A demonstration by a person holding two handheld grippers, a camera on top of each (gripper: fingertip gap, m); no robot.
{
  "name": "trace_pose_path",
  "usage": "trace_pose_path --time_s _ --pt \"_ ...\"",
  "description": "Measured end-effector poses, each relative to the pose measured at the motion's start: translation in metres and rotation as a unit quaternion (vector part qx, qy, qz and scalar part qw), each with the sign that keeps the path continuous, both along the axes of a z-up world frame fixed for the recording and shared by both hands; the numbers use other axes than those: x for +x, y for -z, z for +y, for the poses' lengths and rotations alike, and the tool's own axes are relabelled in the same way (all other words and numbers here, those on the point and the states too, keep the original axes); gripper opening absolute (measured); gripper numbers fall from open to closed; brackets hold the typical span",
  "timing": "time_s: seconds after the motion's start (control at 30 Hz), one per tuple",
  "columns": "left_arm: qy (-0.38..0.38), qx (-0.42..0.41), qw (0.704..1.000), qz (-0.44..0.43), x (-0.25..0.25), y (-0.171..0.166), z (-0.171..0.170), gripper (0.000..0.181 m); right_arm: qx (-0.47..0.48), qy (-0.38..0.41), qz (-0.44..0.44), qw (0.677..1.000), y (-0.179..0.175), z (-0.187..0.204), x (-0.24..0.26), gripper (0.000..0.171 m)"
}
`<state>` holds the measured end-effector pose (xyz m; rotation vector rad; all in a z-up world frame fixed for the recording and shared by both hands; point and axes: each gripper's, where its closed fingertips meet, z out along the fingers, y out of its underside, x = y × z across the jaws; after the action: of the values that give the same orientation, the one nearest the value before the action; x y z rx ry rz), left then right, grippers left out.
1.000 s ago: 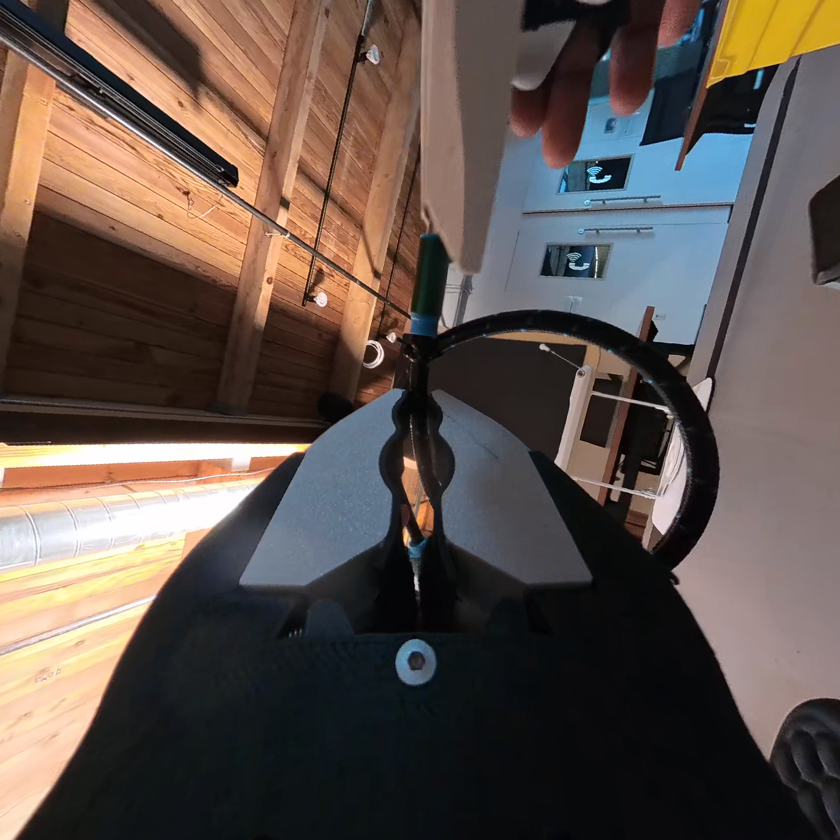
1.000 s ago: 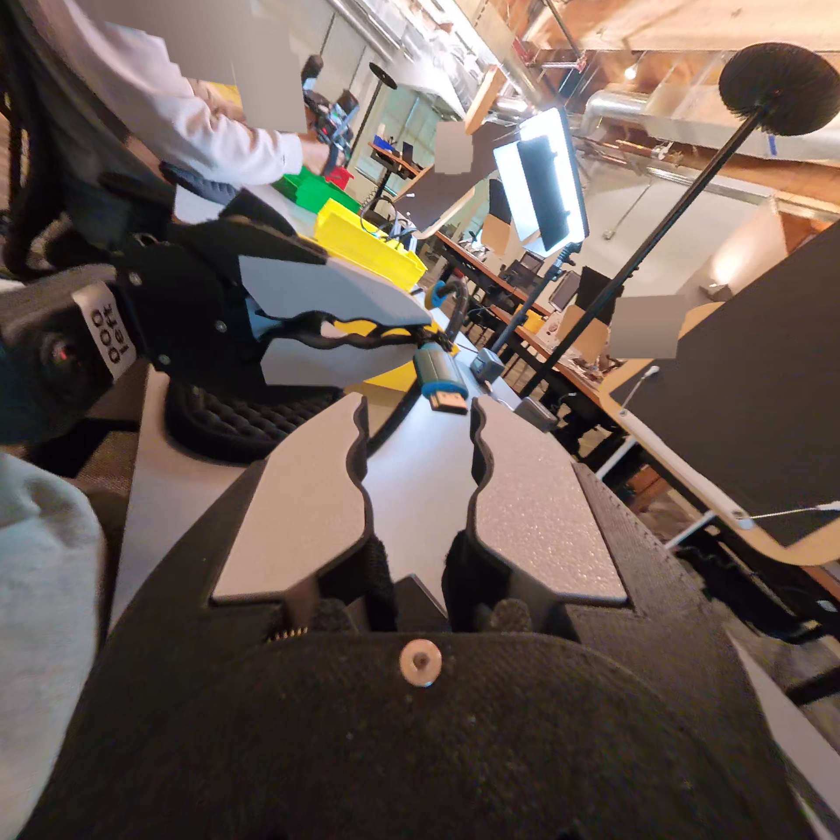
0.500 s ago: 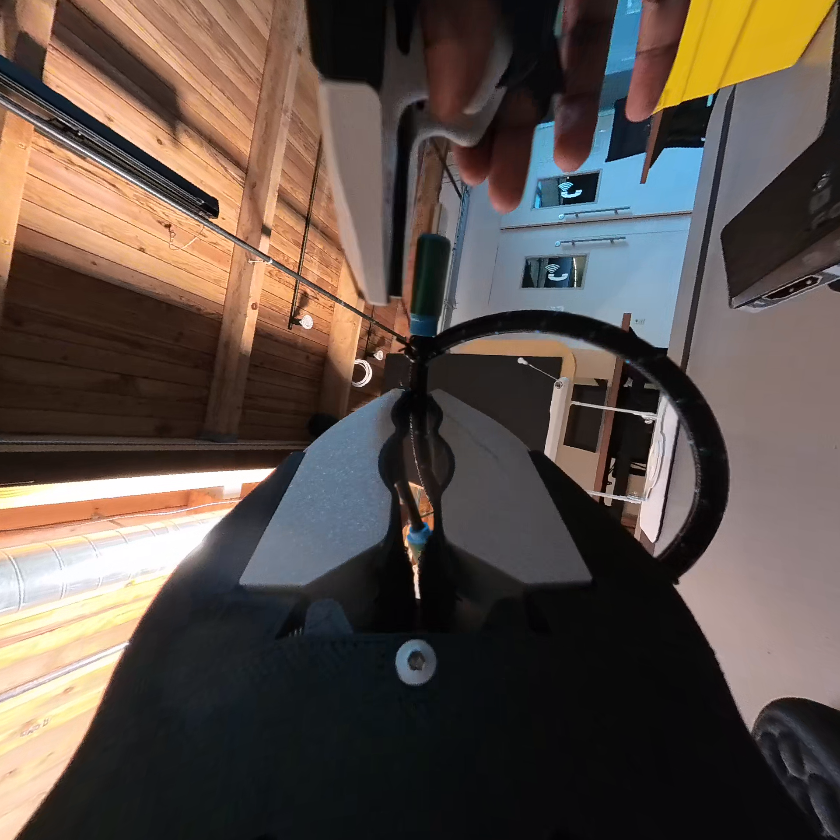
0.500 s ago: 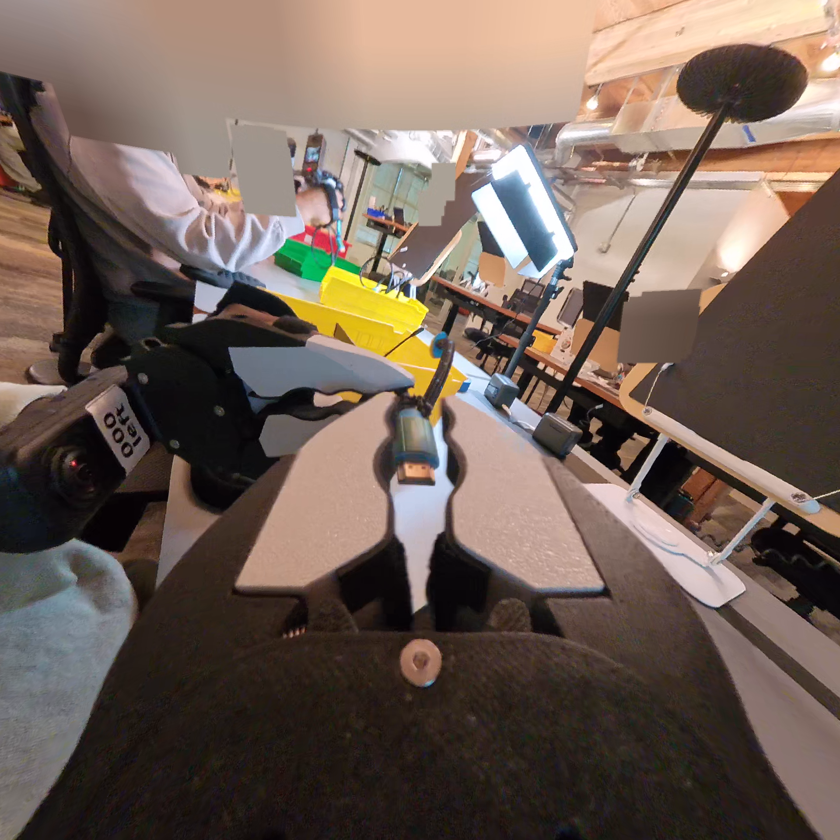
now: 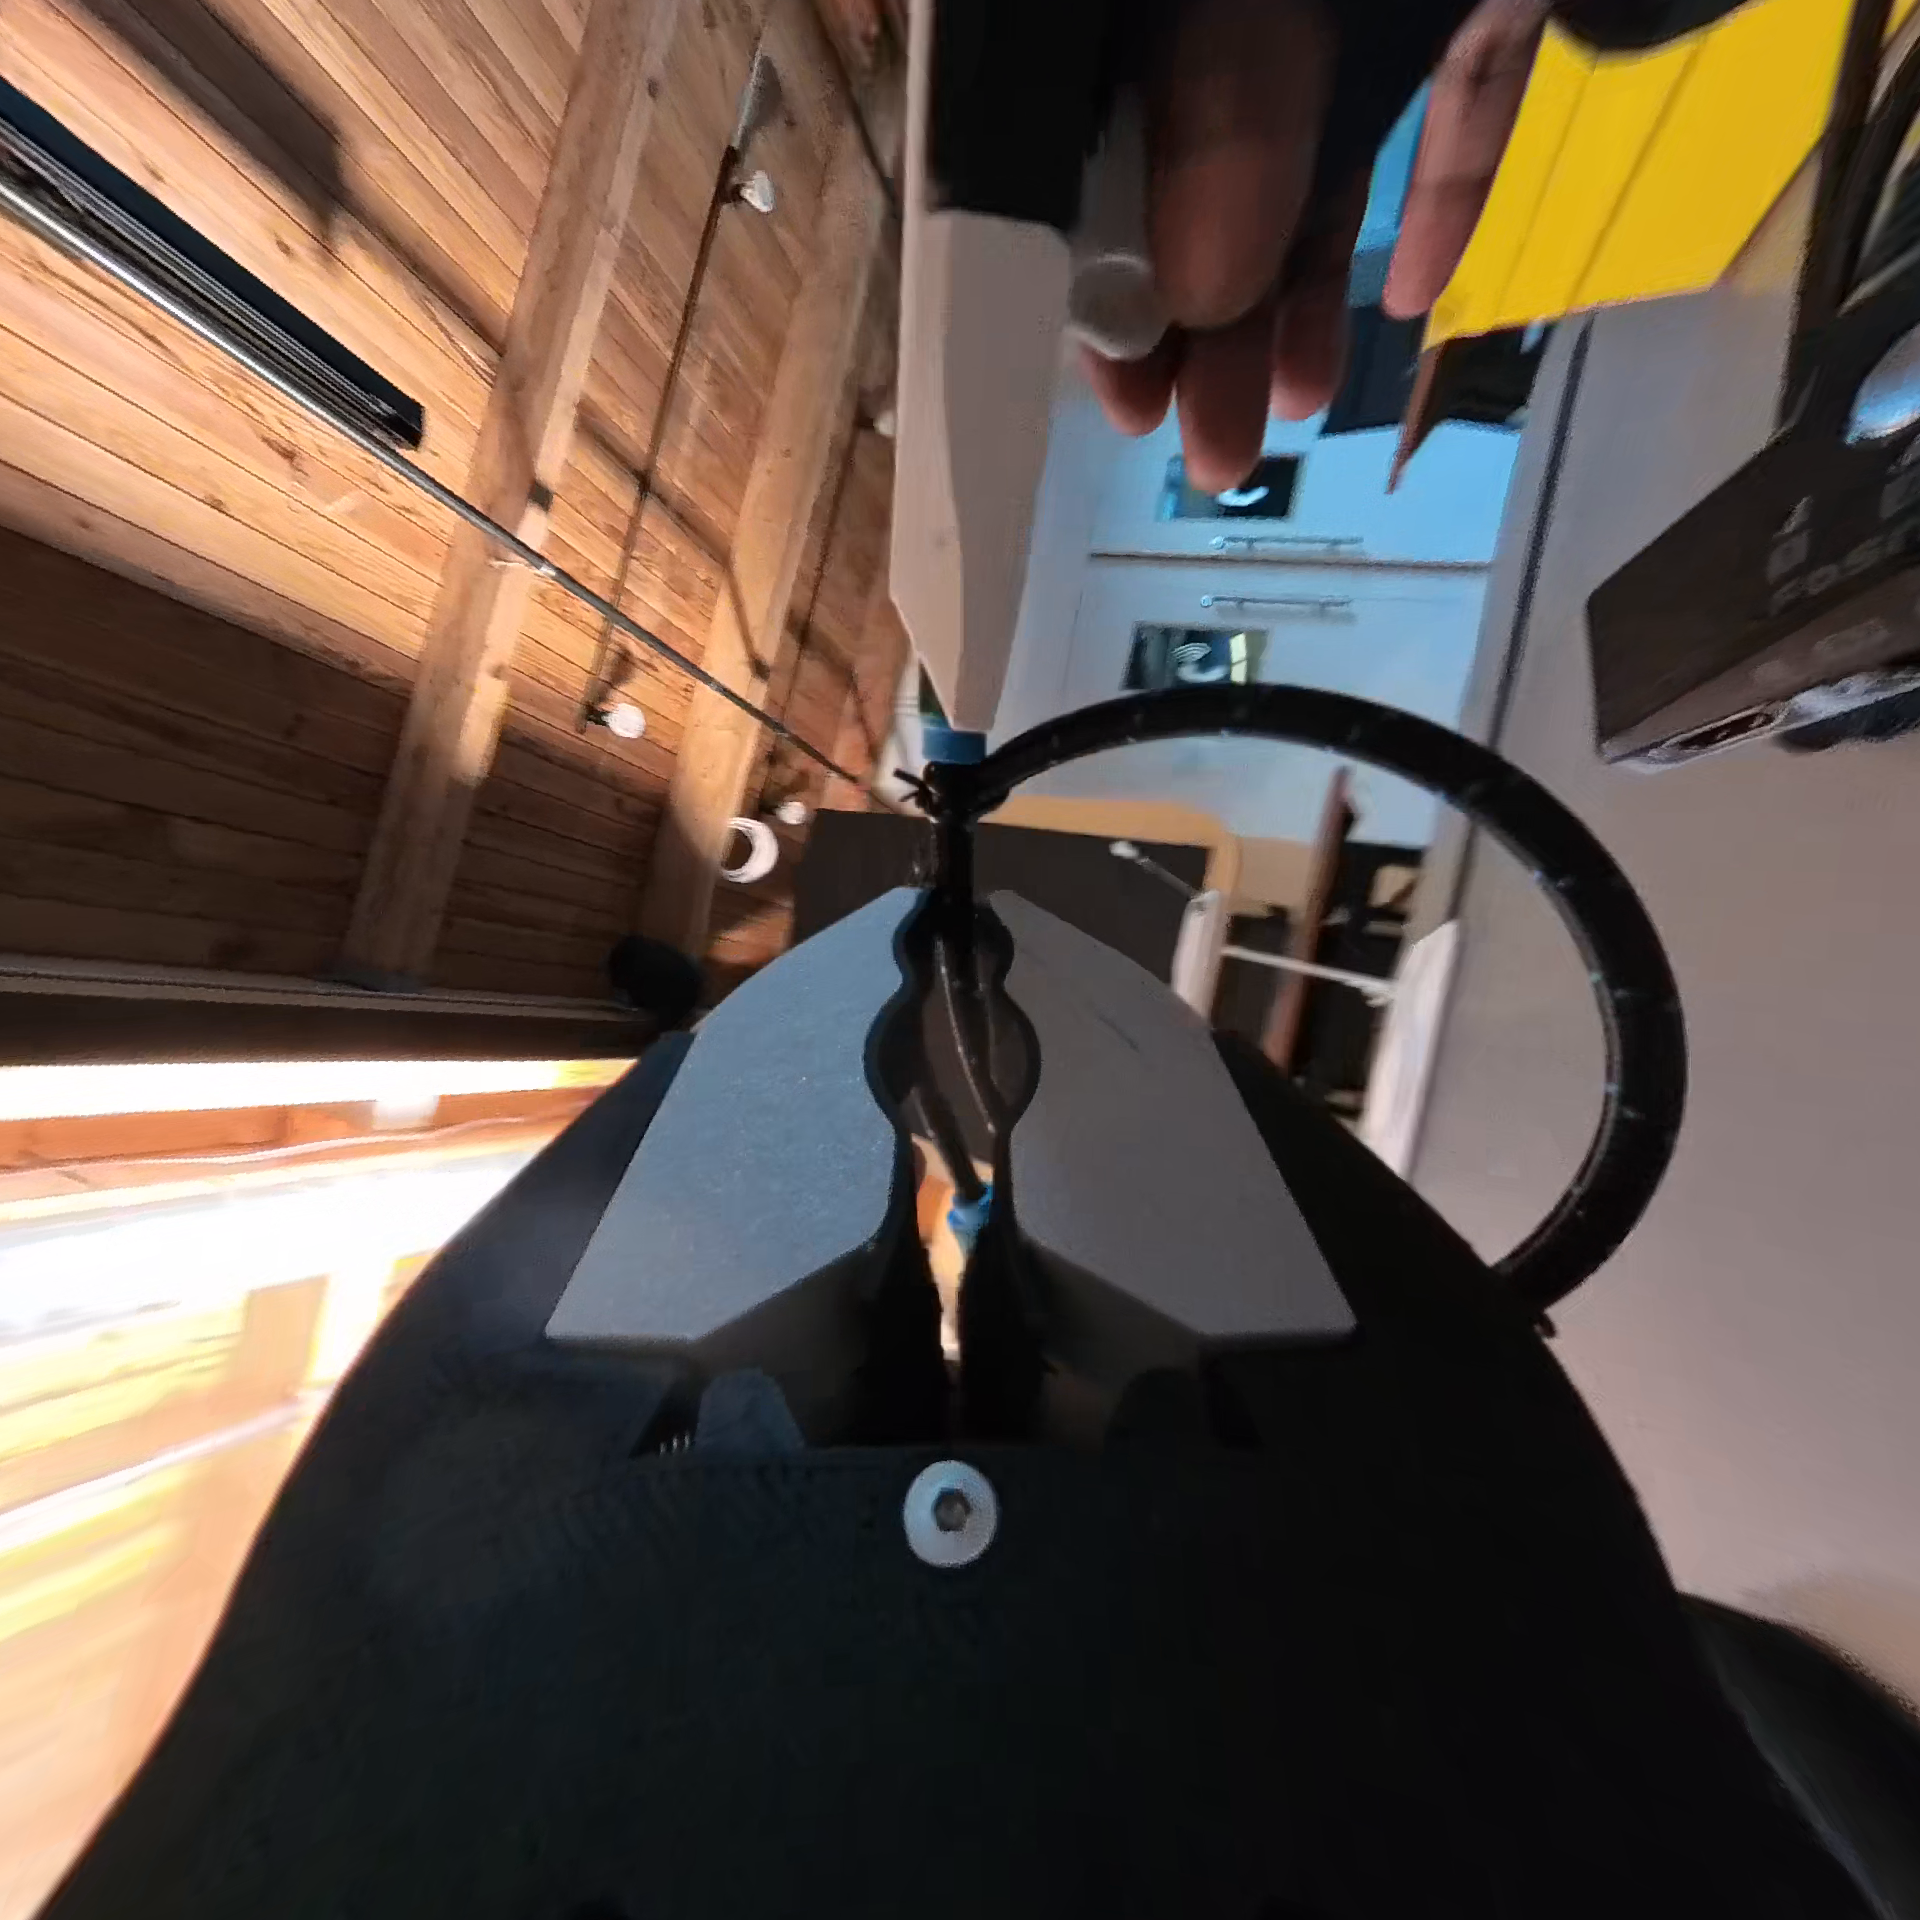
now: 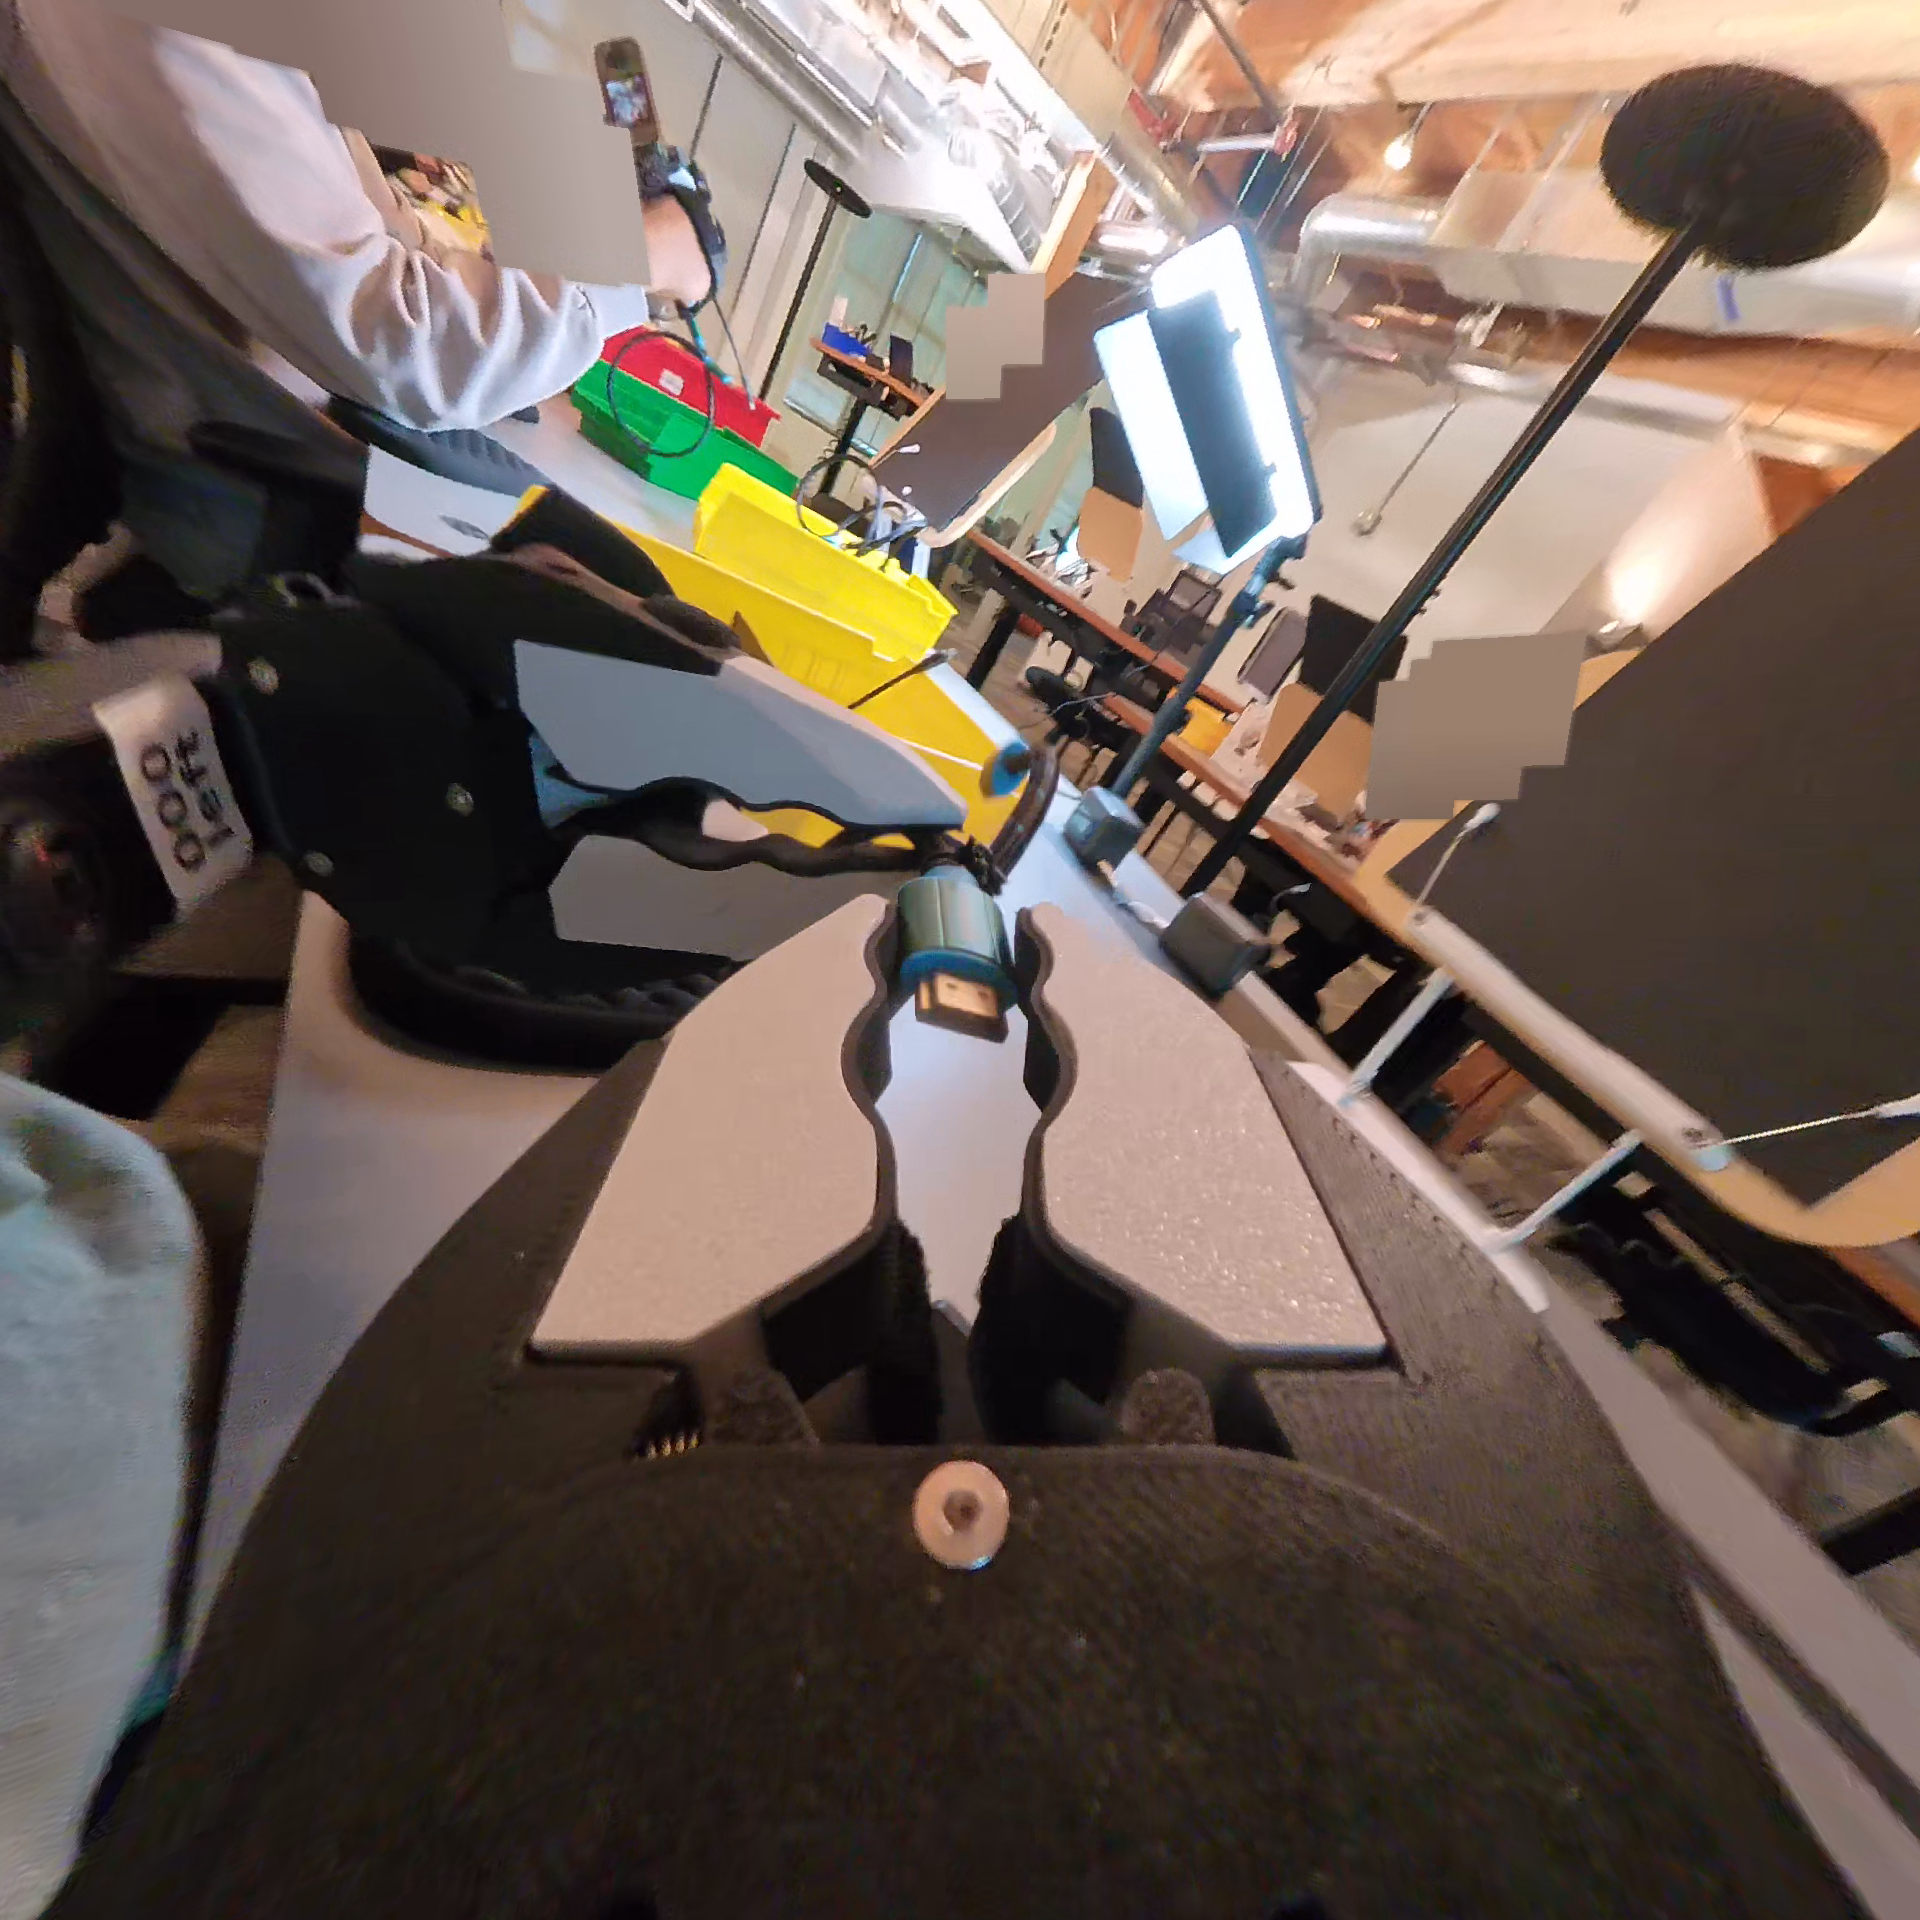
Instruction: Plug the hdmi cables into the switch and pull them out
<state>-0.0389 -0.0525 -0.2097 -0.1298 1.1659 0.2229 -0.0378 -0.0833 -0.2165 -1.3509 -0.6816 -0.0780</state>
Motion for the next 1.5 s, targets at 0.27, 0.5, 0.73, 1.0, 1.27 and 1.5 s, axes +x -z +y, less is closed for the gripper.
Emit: trace_pose_path --time_s 0.27,0.5,0.73,1.0,1.27,1.5 --pt "0.294 -0.474 0.828 -0.063 -0.031 -0.036 0.017 0.027 0.107 0.095 -0.149 0.978 -0.005 0.000 0.008 0.011" --pt "0.298 -0.518 0.797 0.087 -0.013 -0.003 -0.008 0.046 0.081 0.090 -0.126 0.985 0.003 0.007 0.009 0.011" --pt "0.141 -0.388 0.904 0.110 0.025 0.033 -0.016 0.003 0.084 0.069 -0.093 0.990 -0.006 0.003 -0.003 0.011" --pt "0.199 -0.431 0.880 0.015 -0.013 -0.007 0.020 0.002 0.055 0.023 -0.034 0.998 -0.011 -0.014 0.028 0.040" --pt "0.294 -0.516 0.802 -0.067 -0.050 -0.040 0.041 0.002 0.013 0.082 -0.057 0.995 0.020 0.011 0.044 0.054" --pt "0.353 -0.573 0.737 -0.062 -0.053 -0.040 0.040 0.002 0.139 0.116 -0.090 0.979 -0.013 -0.001 0.036 0.040"
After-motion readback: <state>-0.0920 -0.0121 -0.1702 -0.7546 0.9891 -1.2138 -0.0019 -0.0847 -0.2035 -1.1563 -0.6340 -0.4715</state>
